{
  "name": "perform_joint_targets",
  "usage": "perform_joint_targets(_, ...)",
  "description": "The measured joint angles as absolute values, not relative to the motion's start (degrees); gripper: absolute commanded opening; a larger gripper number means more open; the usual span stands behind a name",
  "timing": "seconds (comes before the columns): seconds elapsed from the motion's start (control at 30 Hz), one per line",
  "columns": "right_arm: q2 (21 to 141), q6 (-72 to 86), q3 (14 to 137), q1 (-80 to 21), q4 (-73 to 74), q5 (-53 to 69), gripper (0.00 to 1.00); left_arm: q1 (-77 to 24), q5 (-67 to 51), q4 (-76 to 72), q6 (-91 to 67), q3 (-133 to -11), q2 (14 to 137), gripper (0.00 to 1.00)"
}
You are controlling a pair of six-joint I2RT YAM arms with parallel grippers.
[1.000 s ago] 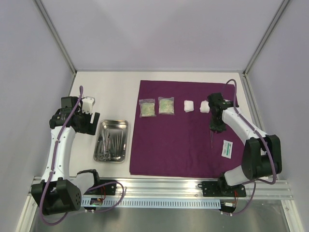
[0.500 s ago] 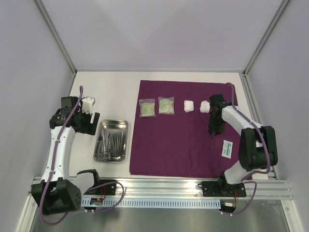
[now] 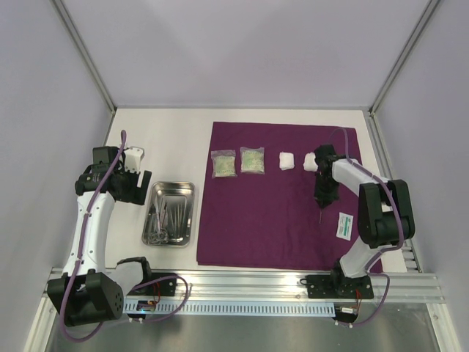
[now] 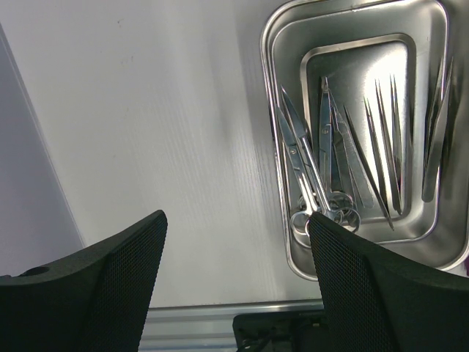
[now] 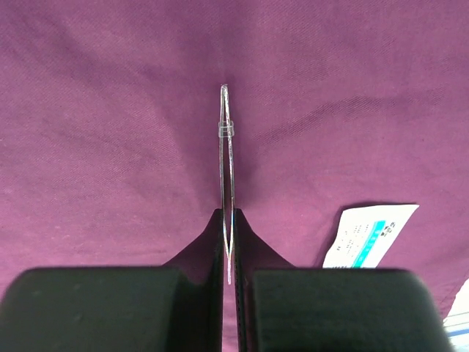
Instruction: Prepare the surgical pack
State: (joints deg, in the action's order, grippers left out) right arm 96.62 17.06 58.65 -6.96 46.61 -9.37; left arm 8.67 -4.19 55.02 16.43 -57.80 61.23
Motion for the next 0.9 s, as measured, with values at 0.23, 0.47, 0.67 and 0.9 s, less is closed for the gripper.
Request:
perform_joint_targets(0.23,96.3,18.3,58.8,-7.2,46.8,-9.4,0.0,8.7,-4.2,55.0,16.4,-57.8,61.2,0.87)
perform_joint_targets(0.47,86.1,29.5,61.5,-21.7,46.0,-10.5,0.0,8.7,-4.2,54.8,16.3,-57.8,62.0,0.87)
perform_joint_targets(0.67,87.5,44.2,72.1,-45.6,35.0,-11.7,0.0,8.7,-4.2,54.9,15.9,-57.8,63.0,0.87)
perform_joint_targets(0.9,111.9,52.3,95.0,-57.6,31.1,-11.7,0.0,8.7,-3.8,55.0,15.9,-57.8,62.4,0.87)
